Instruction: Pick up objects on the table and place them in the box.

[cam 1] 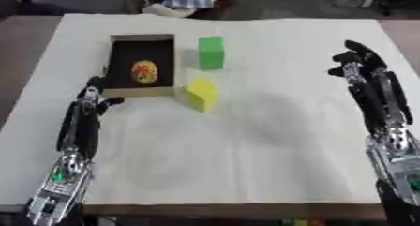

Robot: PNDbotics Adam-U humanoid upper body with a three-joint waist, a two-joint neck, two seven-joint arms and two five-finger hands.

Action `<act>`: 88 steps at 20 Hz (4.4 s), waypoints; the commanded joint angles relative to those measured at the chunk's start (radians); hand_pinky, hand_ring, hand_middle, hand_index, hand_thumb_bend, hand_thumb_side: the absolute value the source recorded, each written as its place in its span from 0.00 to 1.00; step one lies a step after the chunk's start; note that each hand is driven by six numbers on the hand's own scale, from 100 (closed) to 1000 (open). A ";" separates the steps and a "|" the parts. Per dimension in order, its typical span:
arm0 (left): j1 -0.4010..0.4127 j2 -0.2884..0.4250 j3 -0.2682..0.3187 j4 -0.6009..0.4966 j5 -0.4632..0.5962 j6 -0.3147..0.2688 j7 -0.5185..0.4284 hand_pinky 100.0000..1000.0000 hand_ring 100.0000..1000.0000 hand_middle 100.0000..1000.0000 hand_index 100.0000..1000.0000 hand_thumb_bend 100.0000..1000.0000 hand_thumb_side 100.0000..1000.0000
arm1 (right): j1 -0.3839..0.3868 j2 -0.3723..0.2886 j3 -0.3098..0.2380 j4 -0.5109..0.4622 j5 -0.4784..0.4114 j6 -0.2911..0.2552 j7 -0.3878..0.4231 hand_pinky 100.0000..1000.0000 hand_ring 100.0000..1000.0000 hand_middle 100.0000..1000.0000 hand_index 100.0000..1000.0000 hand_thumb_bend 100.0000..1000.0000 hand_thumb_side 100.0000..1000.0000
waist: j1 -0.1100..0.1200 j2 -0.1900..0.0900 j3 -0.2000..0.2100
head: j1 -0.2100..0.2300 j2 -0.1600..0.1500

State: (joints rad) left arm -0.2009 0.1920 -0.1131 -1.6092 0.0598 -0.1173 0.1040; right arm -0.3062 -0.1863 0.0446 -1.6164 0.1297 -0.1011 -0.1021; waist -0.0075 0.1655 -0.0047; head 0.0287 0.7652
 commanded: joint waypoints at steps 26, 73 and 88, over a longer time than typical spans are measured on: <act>-0.281 0.316 -0.144 -0.076 -0.251 0.056 -0.278 0.73 0.99 0.79 0.79 0.00 0.79 | -0.059 -0.028 0.025 0.005 0.019 0.004 0.027 0.72 0.58 0.63 0.86 0.00 0.65 | -0.002 -0.019 -0.022 | -0.003 0.005; -0.763 0.206 -0.305 0.470 -1.131 -0.432 -0.725 0.80 0.78 0.78 0.88 0.53 0.32 | -0.147 -0.025 0.086 0.021 0.063 -0.004 0.104 0.73 0.58 0.63 0.88 0.00 0.62 | 0.013 -0.011 -0.125 | 0.016 0.005; -0.736 0.160 -0.235 0.628 -1.222 -0.422 -0.607 0.74 0.66 0.61 0.75 0.31 0.17 | -0.142 -0.022 0.087 0.024 0.060 -0.004 0.103 0.72 0.58 0.63 0.88 0.00 0.63 | 0.014 -0.011 -0.133 | 0.018 0.005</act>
State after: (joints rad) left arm -0.9230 0.3443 -0.3643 -0.9831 -1.1675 -0.5396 -0.5182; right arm -0.4388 -0.2035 0.1363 -1.5732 0.1959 -0.1035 0.0052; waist -0.0048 0.1663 -0.1361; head 0.0452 0.7652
